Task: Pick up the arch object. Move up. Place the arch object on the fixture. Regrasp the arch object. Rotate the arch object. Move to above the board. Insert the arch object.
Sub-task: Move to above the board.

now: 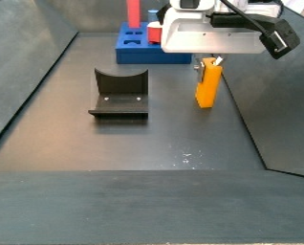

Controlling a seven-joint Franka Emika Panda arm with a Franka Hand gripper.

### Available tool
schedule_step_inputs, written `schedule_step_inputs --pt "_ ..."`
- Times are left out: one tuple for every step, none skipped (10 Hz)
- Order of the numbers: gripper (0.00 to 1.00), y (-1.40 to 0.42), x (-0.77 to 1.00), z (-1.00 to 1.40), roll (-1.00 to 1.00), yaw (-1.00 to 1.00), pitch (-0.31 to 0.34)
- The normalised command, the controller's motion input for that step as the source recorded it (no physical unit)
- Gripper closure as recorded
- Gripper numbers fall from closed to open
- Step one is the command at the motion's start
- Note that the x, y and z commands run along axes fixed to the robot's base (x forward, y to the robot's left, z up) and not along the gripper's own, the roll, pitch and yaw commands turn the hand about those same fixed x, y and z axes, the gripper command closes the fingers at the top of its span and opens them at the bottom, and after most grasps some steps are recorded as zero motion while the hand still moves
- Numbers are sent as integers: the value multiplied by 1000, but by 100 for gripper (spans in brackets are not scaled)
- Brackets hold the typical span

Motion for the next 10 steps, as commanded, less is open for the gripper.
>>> schedule_step_inputs --pt "100 -103 104 1000 212 -161 -284" --pt "100 -102 96 1000 213 -153 -255" --pt "100 -98 87 1000 217 -134 -210" --pt "100 -94 79 1000 220 -91 -114" --pt "100 -92 76 1000 220 -60 -46" --pt "100 -90 71 1000 220 -23 19" --pt "100 -88 68 1000 218 1 45" --pt "100 -85 66 1000 213 29 69" --pt "100 -83 65 1000 216 36 76" --pt "100 -81 59 1000 220 48 80"
